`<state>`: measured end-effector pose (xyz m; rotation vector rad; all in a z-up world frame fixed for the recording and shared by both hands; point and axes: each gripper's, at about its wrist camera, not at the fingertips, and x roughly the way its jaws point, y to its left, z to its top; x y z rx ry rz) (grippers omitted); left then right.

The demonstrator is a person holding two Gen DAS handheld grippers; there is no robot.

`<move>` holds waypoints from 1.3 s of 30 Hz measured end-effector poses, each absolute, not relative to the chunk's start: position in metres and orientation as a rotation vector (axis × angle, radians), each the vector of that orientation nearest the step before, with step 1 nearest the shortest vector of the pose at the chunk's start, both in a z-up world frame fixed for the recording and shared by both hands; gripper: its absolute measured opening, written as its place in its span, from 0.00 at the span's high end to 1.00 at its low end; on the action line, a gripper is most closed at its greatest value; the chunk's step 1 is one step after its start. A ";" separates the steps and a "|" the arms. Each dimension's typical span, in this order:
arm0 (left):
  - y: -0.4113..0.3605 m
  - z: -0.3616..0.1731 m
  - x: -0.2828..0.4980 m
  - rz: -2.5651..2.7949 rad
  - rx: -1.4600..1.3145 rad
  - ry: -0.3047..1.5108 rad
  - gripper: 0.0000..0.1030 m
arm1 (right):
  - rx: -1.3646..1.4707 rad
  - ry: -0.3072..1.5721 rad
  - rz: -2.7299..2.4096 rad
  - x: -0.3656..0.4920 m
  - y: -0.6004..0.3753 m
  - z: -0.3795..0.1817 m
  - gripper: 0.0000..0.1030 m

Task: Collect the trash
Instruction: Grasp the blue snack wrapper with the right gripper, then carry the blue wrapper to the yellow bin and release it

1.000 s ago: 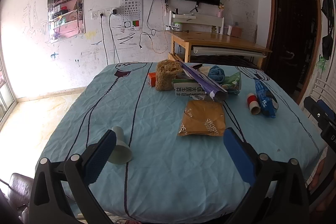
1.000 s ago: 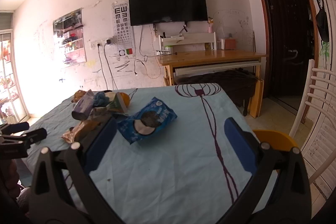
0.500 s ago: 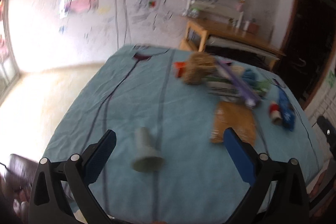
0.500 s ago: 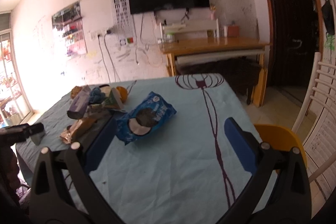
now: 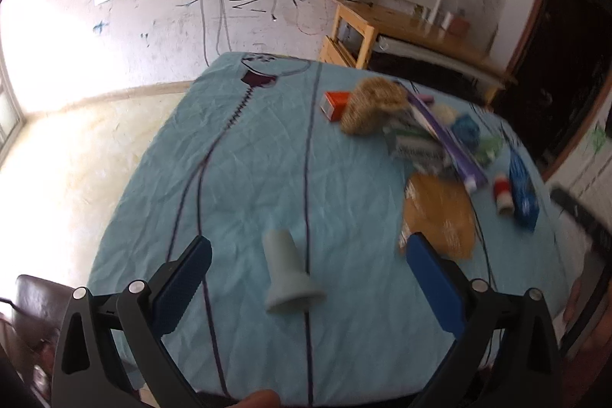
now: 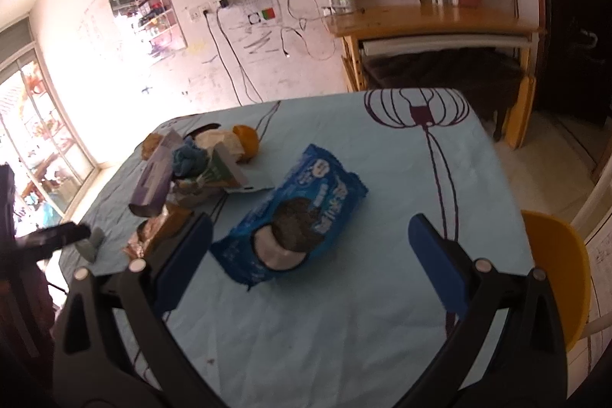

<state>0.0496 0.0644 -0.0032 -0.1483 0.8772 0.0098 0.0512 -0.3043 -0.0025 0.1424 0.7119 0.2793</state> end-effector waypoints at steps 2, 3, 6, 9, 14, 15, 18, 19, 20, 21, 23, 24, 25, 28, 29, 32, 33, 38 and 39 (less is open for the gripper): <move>0.057 -0.010 0.049 0.008 -0.115 0.894 0.17 | 0.117 0.725 0.258 0.057 -0.303 -0.004 0.04; 0.055 -0.012 0.050 0.008 -0.109 0.906 0.22 | 0.109 0.737 0.254 0.059 -0.301 -0.005 0.04; 0.053 -0.020 0.055 0.008 -0.103 0.945 0.37 | 0.093 0.766 0.276 0.067 -0.294 -0.008 0.04; 0.048 -0.020 0.054 0.008 -0.085 0.942 0.39 | 0.061 0.792 0.296 0.074 -0.283 -0.011 0.04; 0.050 -0.021 0.052 -0.024 -0.102 0.941 0.51 | 0.010 0.846 0.290 0.087 -0.270 -0.023 0.05; 0.053 -0.020 0.052 -0.052 -0.118 0.943 0.54 | 0.019 0.854 0.292 0.089 -0.271 -0.024 0.05; 0.056 -0.020 0.053 -0.089 -0.135 0.943 0.62 | 0.074 0.857 0.300 0.090 -0.281 -0.024 0.13; 0.059 -0.021 0.054 -0.096 -0.151 0.940 0.65 | 0.106 0.869 0.299 0.092 -0.287 -0.027 0.28; 0.060 -0.021 0.054 -0.099 -0.157 0.936 0.68 | 0.133 0.877 0.308 0.093 -0.292 -0.028 0.33; 0.062 -0.021 0.055 -0.101 -0.165 0.932 0.69 | 0.172 0.880 0.332 0.093 -0.298 -0.029 0.37; 0.063 -0.022 0.056 -0.098 -0.163 0.927 0.73 | 0.188 0.875 0.348 0.093 -0.304 -0.029 0.46; 0.062 -0.022 0.057 -0.096 -0.156 0.925 0.73 | 0.191 0.868 0.344 0.092 -0.307 -0.028 0.50; 0.062 -0.023 0.060 -0.095 -0.156 0.924 0.73 | 0.192 0.860 0.339 0.091 -0.309 -0.028 0.54; 0.062 -0.024 0.063 -0.087 -0.146 0.920 0.73 | 0.210 0.828 0.319 0.087 -0.317 -0.026 0.68; 0.060 -0.025 0.062 -0.082 -0.141 0.918 0.73 | 0.218 0.820 0.311 0.085 -0.320 -0.026 0.69; 0.058 -0.026 0.065 -0.076 -0.128 0.911 0.73 | 0.247 0.796 0.317 0.081 -0.331 -0.023 0.71; 0.059 -0.026 0.064 -0.078 -0.137 0.908 0.73 | 0.253 0.782 0.319 0.079 -0.334 -0.021 0.71; 0.061 -0.029 0.075 -0.102 -0.138 0.882 0.73 | 0.312 0.737 0.346 0.072 -0.346 -0.015 0.71; 0.059 -0.029 0.078 -0.095 -0.121 0.886 0.73 | 0.325 0.728 0.348 0.073 -0.350 -0.014 0.71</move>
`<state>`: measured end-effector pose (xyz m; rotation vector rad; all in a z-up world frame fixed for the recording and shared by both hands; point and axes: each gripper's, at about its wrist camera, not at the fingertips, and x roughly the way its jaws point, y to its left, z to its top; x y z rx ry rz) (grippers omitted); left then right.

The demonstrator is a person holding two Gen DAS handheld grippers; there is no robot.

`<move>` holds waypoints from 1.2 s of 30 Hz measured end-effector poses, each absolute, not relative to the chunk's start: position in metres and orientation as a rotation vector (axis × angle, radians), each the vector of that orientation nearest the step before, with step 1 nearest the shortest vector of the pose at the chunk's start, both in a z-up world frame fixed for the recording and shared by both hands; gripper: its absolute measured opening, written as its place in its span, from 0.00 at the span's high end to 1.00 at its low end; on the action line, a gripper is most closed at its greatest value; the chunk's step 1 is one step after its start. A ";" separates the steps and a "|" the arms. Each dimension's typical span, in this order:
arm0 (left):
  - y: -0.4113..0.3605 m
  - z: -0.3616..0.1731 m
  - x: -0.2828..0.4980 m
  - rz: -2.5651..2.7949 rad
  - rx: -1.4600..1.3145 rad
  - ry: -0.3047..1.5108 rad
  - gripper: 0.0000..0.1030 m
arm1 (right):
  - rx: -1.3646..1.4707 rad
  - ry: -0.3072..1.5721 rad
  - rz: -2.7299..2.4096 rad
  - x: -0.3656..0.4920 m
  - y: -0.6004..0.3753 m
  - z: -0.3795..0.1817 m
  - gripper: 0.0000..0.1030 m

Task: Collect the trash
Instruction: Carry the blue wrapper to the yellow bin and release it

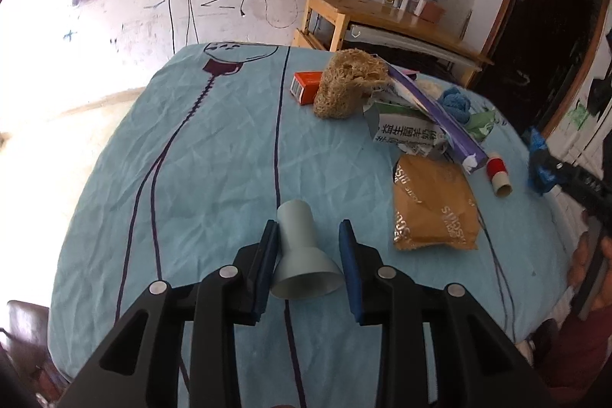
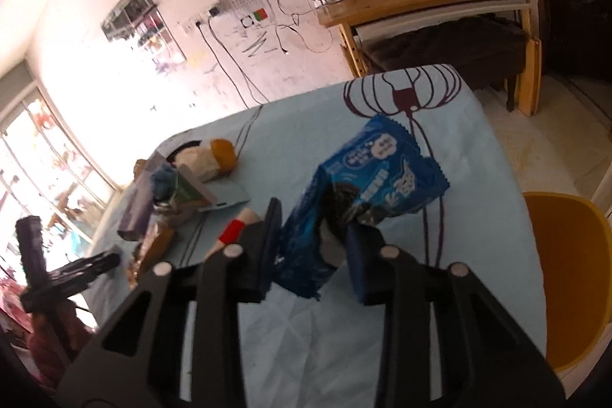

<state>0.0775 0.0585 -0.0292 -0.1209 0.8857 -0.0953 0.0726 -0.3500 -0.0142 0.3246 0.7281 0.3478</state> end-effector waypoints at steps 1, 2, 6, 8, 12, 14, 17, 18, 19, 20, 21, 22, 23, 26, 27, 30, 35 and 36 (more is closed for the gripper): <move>0.057 -0.029 0.079 -0.085 -0.122 0.888 0.73 | 0.331 0.723 0.344 0.073 -0.353 -0.013 0.71; 0.057 -0.028 0.080 -0.070 -0.130 0.887 0.74 | 0.337 0.716 0.333 0.073 -0.357 -0.013 0.71; 0.050 -0.029 0.075 -0.038 -0.121 0.850 0.74 | 0.356 0.706 0.320 0.073 -0.371 -0.013 0.71; 0.047 -0.025 0.070 -0.023 -0.116 0.824 0.74 | 0.372 0.692 0.311 0.073 -0.379 -0.012 0.71; 0.036 -0.007 0.060 -0.026 -0.082 0.763 0.74 | 0.391 0.661 0.282 0.070 -0.397 -0.006 0.71; 0.028 0.004 0.056 -0.034 -0.061 0.731 0.74 | 0.405 0.643 0.259 0.068 -0.409 -0.003 0.71; 0.015 0.019 0.054 -0.072 -0.049 0.702 0.74 | 0.430 0.622 0.220 0.066 -0.428 0.000 0.71; 0.010 0.024 0.054 -0.092 -0.046 0.697 0.74 | 0.437 0.616 0.201 0.066 -0.436 0.001 0.71; -0.002 0.032 0.054 -0.132 -0.037 0.686 0.74 | 0.439 0.613 0.185 0.065 -0.442 0.001 0.71; -0.010 0.038 0.054 -0.154 -0.027 0.676 0.74 | 0.435 0.610 0.156 0.065 -0.450 0.001 0.71; -0.023 0.045 0.055 -0.184 -0.012 0.663 0.74 | 0.429 0.606 0.126 0.064 -0.457 0.001 0.71; -0.035 0.052 0.056 -0.218 0.000 0.652 0.74 | 0.421 0.603 0.094 0.063 -0.465 0.001 0.71; -0.055 0.061 0.058 -0.272 0.017 0.638 0.74 | 0.412 0.602 0.069 0.061 -0.471 0.000 0.71; -0.100 0.075 0.064 -0.385 0.046 0.628 0.74 | 0.364 0.613 -0.020 0.059 -0.491 -0.004 0.70; -0.119 0.079 0.066 -0.428 0.059 0.629 0.74 | 0.351 0.621 -0.041 0.058 -0.497 -0.007 0.70; -0.168 0.082 0.073 -0.537 0.074 0.652 0.74 | 0.318 0.663 -0.085 0.060 -0.511 -0.017 0.70; -0.248 0.074 0.097 -0.659 0.083 0.770 0.74 | 0.278 0.799 -0.115 0.075 -0.526 -0.051 0.66; -0.260 0.070 0.104 -0.666 0.079 0.796 0.74 | 0.271 0.823 -0.118 0.078 -0.525 -0.058 0.60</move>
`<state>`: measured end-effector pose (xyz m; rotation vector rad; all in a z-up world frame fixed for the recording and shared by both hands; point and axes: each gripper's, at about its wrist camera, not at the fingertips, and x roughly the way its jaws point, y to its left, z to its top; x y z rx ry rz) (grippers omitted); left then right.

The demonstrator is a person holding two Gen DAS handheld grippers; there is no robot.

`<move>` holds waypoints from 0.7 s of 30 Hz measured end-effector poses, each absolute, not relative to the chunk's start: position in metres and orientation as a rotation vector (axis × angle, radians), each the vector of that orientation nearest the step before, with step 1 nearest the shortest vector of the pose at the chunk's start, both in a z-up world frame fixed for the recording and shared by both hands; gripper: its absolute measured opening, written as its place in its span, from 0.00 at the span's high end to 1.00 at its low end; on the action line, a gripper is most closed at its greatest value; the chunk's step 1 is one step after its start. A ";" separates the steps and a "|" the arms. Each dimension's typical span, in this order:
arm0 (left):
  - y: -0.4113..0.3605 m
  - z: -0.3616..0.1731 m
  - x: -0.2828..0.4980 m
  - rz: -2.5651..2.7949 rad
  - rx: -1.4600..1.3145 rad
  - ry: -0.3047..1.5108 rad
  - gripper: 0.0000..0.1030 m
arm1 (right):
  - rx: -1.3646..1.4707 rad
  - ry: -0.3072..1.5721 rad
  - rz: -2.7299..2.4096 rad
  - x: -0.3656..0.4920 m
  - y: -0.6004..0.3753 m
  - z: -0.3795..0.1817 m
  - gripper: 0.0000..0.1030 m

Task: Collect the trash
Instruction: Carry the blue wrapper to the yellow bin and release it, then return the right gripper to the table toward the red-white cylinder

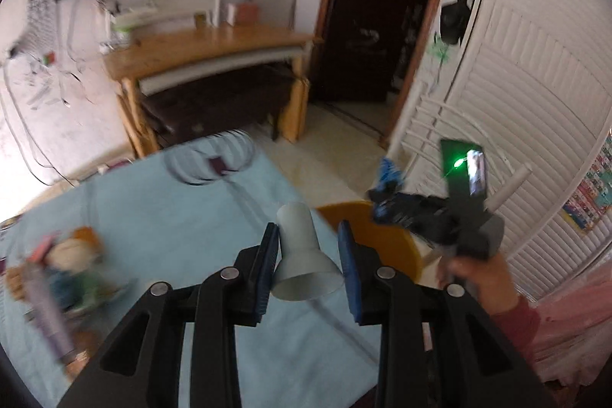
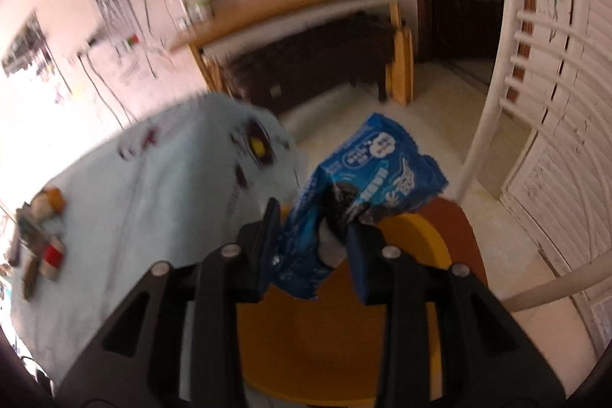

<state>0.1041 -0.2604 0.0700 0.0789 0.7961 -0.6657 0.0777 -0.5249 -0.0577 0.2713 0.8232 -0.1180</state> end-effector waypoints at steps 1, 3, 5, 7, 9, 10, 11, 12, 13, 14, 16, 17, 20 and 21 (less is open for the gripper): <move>-0.273 0.067 0.110 -0.672 0.080 0.823 0.74 | 0.267 0.842 -0.119 0.080 -0.525 -0.063 0.52; -0.298 0.055 0.123 -0.669 0.088 0.875 0.74 | 0.266 0.871 -0.124 0.084 -0.528 -0.072 0.45; -0.322 0.044 0.133 -0.661 0.112 0.912 0.74 | 0.283 0.878 -0.133 0.085 -0.536 -0.076 0.42; -0.342 0.030 0.142 -0.653 0.137 0.940 0.74 | 0.318 0.881 -0.134 0.086 -0.547 -0.079 0.39; -0.356 0.019 0.147 -0.641 0.143 0.958 0.74 | 0.348 0.874 -0.160 0.083 -0.562 -0.080 0.37; -0.363 0.015 0.152 -0.640 0.143 0.969 0.74 | 0.360 0.868 -0.177 0.080 -0.568 -0.080 0.35; -0.370 0.010 0.155 -0.643 0.138 0.988 0.74 | 0.375 0.856 -0.205 0.075 -0.577 -0.079 0.34; -0.376 0.006 0.159 -0.645 0.131 1.002 0.73 | 0.390 0.843 -0.227 0.071 -0.585 -0.077 0.34; -0.380 0.002 0.162 -0.650 0.124 1.017 0.73 | 0.411 0.824 -0.247 0.065 -0.593 -0.074 0.33; -0.387 -0.005 0.165 -0.670 0.115 1.047 0.73 | 0.428 0.808 -0.259 0.059 -0.598 -0.071 0.33; -0.394 -0.015 0.170 -0.692 0.085 1.090 0.73 | 0.462 0.773 -0.276 0.051 -0.610 -0.063 0.29; -0.399 -0.020 0.172 -0.702 0.068 1.110 0.72 | 0.476 0.751 -0.286 0.046 -0.615 -0.059 0.28; -0.409 -0.026 0.172 -0.694 0.097 1.110 0.42 | 0.497 0.704 -0.296 0.037 -0.621 -0.047 0.27; -0.411 -0.027 0.171 -0.702 0.102 1.118 0.34 | 0.501 0.693 -0.297 0.036 -0.623 -0.044 0.27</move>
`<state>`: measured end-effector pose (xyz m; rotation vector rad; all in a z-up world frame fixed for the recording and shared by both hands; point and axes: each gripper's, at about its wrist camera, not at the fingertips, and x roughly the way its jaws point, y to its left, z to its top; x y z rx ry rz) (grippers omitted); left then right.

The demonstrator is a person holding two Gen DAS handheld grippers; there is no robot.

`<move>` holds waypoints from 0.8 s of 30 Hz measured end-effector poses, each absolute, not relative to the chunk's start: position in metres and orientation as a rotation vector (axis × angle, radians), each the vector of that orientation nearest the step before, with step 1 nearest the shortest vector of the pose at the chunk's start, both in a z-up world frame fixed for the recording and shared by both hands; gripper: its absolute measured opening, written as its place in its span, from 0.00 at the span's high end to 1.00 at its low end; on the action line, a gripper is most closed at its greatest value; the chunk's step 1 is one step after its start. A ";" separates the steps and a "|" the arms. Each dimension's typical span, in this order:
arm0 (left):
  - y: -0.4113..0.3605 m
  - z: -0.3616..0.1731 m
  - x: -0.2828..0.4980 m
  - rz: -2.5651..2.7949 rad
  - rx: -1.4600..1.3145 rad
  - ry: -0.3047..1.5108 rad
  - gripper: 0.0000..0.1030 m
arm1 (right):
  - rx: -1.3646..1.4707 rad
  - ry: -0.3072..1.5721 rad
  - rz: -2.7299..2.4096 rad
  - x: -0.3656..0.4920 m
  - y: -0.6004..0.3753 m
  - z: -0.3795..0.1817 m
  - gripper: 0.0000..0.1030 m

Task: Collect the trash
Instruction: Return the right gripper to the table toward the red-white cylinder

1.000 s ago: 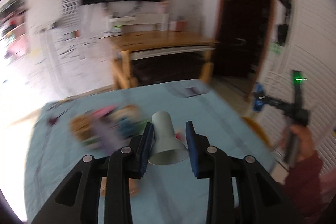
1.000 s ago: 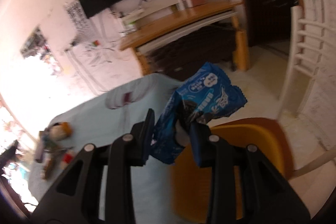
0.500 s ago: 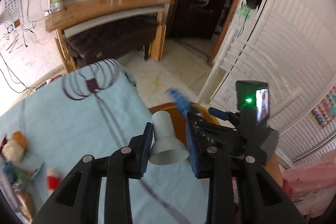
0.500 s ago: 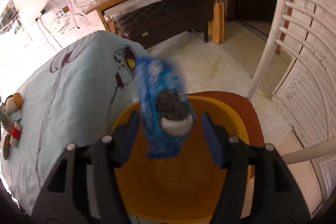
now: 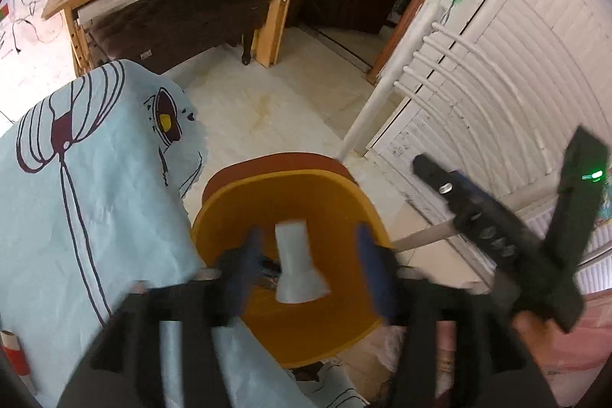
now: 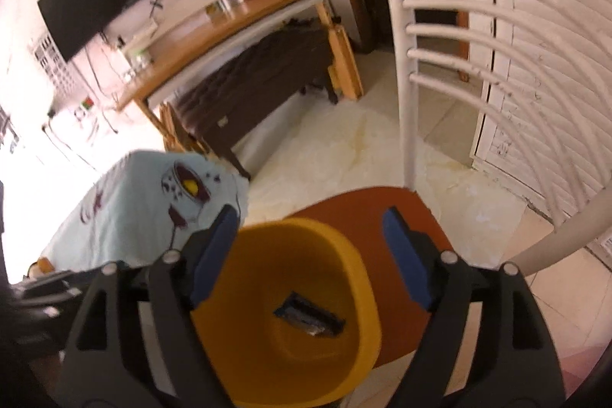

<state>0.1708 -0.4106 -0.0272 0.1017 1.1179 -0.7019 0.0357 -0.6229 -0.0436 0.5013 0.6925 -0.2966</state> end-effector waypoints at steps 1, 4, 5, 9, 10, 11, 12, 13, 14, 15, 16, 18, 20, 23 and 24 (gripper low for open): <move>-0.412 -0.027 0.169 -0.710 0.096 1.124 0.25 | 0.505 0.682 -0.297 0.035 -0.624 -0.041 0.27; -0.408 -0.025 0.164 -0.704 0.095 1.105 0.24 | 0.505 0.657 -0.282 0.031 -0.622 -0.034 0.27; -0.405 -0.024 0.162 -0.700 0.086 1.100 0.24 | 0.501 0.650 -0.275 0.031 -0.619 -0.031 0.27; -0.385 -0.013 0.153 -0.700 0.018 1.068 0.24 | 0.470 0.627 -0.252 0.032 -0.604 -0.019 0.26; -0.378 -0.009 0.149 -0.697 0.006 1.054 0.24 | 0.460 0.622 -0.244 0.031 -0.600 -0.016 0.23; -0.370 -0.004 0.145 -0.699 -0.007 1.037 0.24 | 0.451 0.617 -0.237 0.032 -0.596 -0.013 0.22; -0.362 0.001 0.141 -0.697 -0.018 1.022 0.24 | 0.439 0.612 -0.227 0.032 -0.591 -0.010 0.21; -0.351 0.007 0.136 -0.689 -0.031 0.999 0.24 | 0.425 0.608 -0.219 0.033 -0.585 -0.007 0.21; -0.344 0.011 0.133 -0.685 -0.035 0.983 0.24 | 0.414 0.604 -0.213 0.034 -0.580 -0.004 0.21; -0.333 0.016 0.129 -0.683 -0.043 0.962 0.24 | 0.404 0.600 -0.206 0.035 -0.576 -0.002 0.21; -0.321 0.021 0.125 -0.674 -0.053 0.941 0.24 | 0.396 0.595 -0.197 0.035 -0.570 0.001 0.21; -0.300 0.030 0.119 -0.646 -0.060 0.914 0.23 | 0.374 0.587 -0.158 0.036 -0.555 0.007 0.20; -0.275 0.040 0.113 -0.610 -0.073 0.900 0.23 | 0.346 0.582 -0.135 0.038 -0.541 0.012 0.17; -0.236 0.051 0.104 -0.540 -0.063 0.856 0.23 | 0.292 0.567 -0.074 0.039 -0.509 0.022 0.15; -0.225 0.054 0.101 -0.510 -0.054 0.833 0.23 | 0.281 0.563 -0.049 0.039 -0.500 0.024 0.15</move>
